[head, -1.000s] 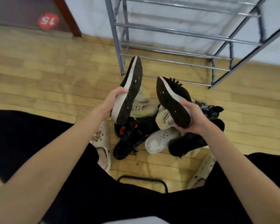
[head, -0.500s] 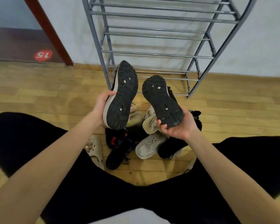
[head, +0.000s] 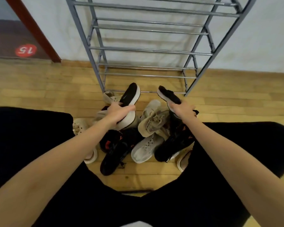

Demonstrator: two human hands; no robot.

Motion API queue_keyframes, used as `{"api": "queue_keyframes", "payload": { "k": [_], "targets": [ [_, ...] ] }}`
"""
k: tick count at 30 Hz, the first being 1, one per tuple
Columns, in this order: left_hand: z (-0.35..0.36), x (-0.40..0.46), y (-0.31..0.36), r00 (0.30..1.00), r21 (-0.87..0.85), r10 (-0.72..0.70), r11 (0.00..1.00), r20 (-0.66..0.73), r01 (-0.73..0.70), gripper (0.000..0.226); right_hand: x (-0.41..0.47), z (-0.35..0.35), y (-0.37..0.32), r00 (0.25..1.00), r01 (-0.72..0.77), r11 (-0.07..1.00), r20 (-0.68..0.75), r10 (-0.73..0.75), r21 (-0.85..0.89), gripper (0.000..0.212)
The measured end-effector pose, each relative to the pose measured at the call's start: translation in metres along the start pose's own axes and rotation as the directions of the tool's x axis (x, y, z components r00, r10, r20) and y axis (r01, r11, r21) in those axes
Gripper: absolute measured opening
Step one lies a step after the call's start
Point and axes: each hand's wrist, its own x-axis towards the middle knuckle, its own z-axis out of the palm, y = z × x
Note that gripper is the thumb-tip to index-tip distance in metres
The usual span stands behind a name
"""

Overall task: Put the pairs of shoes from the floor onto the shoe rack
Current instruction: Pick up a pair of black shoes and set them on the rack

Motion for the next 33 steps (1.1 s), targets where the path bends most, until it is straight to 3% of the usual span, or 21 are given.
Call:
{"api": "queue_keyframes", "payload": {
  "k": [3, 6, 14, 19, 28, 33],
  "targets": [
    [0.021, 0.027, 0.010, 0.997, 0.086, 0.028, 0.996, -0.070, -0.022, 0.039, 0.029, 0.006, 0.001, 0.977, 0.089, 0.916, -0.142, -0.156, -0.392, 0.056],
    [0.041, 0.058, 0.021, 0.992, 0.168, 0.063, 0.985, -0.110, -0.044, 0.038, 0.065, 0.017, 0.006, 0.956, 0.095, 0.859, -0.195, -0.219, -0.502, 0.053],
    [0.099, 0.161, 0.028, 0.958, 0.339, 0.235, 0.926, -0.167, -0.168, 0.059, 0.170, 0.040, 0.020, 0.933, 0.144, 0.839, -0.210, -0.291, -0.525, 0.057],
    [0.139, 0.228, 0.035, 0.935, 0.378, 0.275, 0.909, -0.224, -0.176, 0.077, 0.225, 0.057, 0.021, 0.908, 0.149, 0.865, -0.280, -0.311, -0.478, 0.056],
    [0.183, 0.317, 0.060, 0.882, 0.500, 0.360, 0.848, -0.305, -0.173, 0.067, 0.309, 0.087, -0.005, 0.920, 0.116, 0.962, -0.337, -0.198, -0.248, 0.056],
    [0.182, 0.344, 0.050, 0.929, 0.515, 0.302, 0.843, -0.214, -0.155, 0.070, 0.323, 0.092, 0.003, 0.959, 0.067, 0.980, -0.258, -0.115, -0.186, 0.062]
  ]
}}
